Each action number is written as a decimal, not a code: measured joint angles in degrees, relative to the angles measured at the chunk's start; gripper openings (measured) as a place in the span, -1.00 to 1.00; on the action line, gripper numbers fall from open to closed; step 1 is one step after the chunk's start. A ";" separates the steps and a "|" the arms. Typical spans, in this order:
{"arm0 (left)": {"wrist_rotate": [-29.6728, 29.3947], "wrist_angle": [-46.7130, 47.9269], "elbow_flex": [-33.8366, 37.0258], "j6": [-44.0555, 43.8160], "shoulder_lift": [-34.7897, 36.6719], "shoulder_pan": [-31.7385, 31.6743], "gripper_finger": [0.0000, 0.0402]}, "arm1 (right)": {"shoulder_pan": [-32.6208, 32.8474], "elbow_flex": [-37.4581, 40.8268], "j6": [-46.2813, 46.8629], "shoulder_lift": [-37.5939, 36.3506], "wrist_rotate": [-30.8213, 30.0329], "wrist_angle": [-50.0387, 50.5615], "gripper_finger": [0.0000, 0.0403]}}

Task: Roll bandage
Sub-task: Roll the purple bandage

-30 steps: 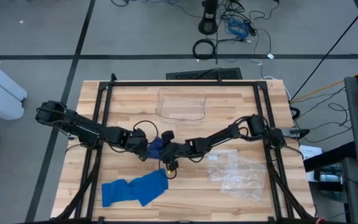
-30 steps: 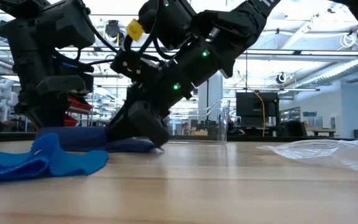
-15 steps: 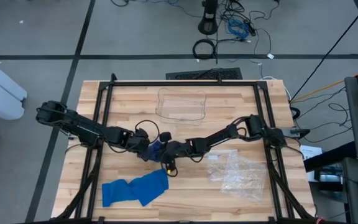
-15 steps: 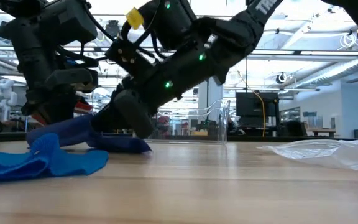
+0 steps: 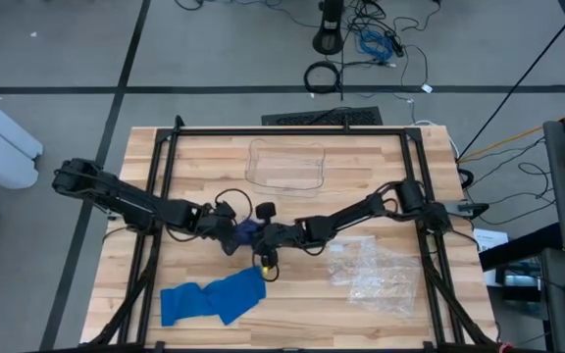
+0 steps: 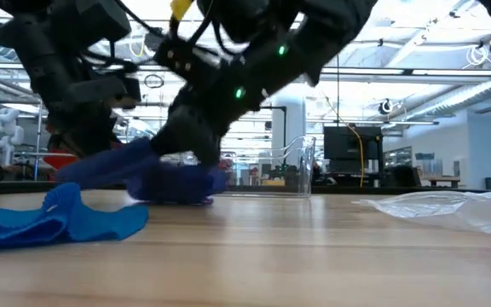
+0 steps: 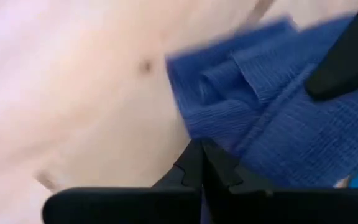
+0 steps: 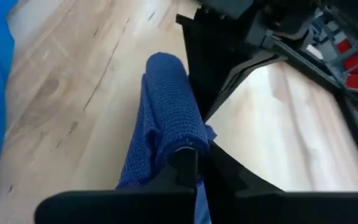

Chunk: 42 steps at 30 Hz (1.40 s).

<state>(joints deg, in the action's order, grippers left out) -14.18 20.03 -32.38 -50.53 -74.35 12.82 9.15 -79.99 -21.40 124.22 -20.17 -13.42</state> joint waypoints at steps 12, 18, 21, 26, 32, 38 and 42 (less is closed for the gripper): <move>-16.17 -3.59 -0.61 16.41 20.92 0.46 -1.00 | 0.66 27.89 8.02 -22.41 -5.82 -18.93 -1.00; -14.95 -25.03 -0.70 32.56 20.63 0.46 -1.00 | 0.91 36.05 7.78 -35.87 -0.70 -23.04 -1.00; -11.53 -32.52 -0.70 38.22 17.26 0.46 -1.00 | 1.74 36.22 9.69 -40.51 1.66 -21.79 -1.00; -7.67 -40.51 -0.70 39.42 12.15 0.48 -0.98 | 4.54 36.14 12.28 -47.02 2.39 -18.49 -1.00; 2.12 -46.98 -0.70 44.36 8.81 2.06 -0.74 | 8.73 36.14 11.90 -50.45 2.31 -18.25 -1.00; 2.21 -56.88 -0.68 49.48 3.68 5.18 -0.20 | 10.76 36.16 12.23 -50.55 2.33 -18.00 -1.00; 1.79 -60.64 -0.82 49.80 1.78 5.52 0.15 | 11.26 36.16 13.35 -50.53 2.52 -17.52 -1.00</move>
<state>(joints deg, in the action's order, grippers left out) -12.40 -40.61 -33.20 -0.73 -72.56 18.34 20.41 -43.83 -8.05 73.69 -17.65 -30.94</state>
